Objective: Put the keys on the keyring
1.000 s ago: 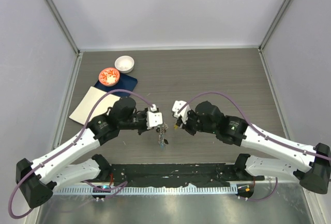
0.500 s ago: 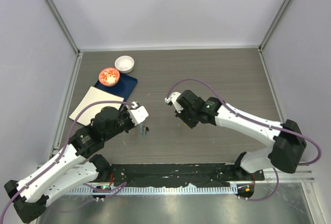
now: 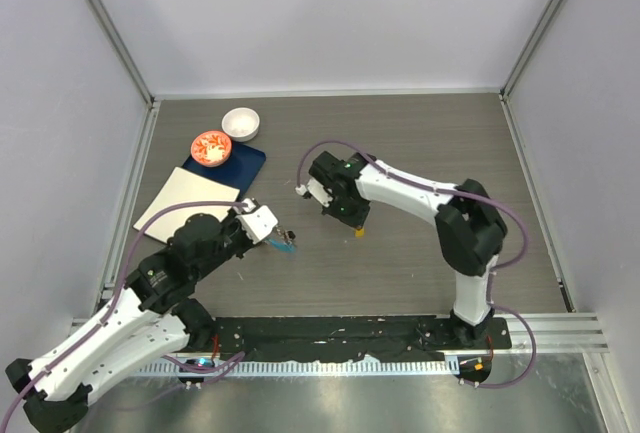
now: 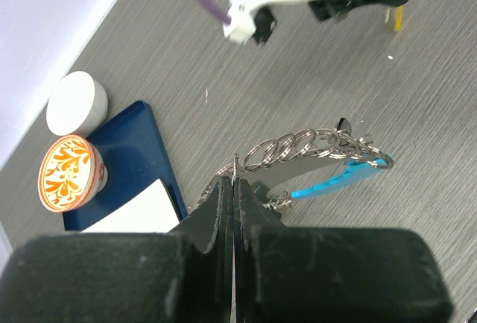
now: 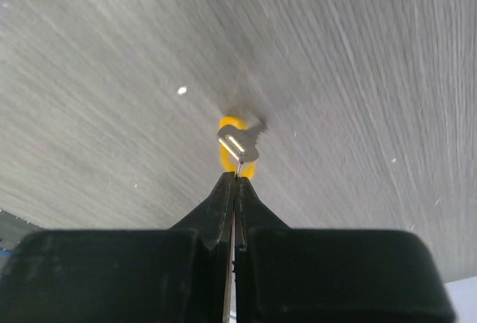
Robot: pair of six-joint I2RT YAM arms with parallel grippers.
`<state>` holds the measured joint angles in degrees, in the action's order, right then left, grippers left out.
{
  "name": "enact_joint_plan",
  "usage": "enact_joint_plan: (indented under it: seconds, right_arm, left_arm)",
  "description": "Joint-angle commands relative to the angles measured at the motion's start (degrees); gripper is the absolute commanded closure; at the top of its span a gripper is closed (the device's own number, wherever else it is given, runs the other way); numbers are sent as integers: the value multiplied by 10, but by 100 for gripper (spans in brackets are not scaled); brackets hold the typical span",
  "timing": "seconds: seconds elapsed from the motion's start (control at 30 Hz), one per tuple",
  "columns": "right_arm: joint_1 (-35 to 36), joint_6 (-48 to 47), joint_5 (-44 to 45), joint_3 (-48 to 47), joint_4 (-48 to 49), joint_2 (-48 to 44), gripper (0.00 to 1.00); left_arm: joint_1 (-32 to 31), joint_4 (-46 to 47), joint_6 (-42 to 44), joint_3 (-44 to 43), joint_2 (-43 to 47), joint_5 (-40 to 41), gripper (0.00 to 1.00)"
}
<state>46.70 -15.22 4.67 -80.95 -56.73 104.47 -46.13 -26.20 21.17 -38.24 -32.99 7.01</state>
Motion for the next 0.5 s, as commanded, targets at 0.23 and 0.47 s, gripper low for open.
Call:
enact_joint_plan:
  seconds: [0.23, 0.47]
  right_arm:
    - [1, -78, -6, -202, -109, 179, 99]
    - [7, -94, -17, -243, -112, 225, 98]
  left_arm:
    - [-3, 63, -3, 5, 37, 12, 100]
    - [-3, 62, -2, 4, 35, 6, 100]
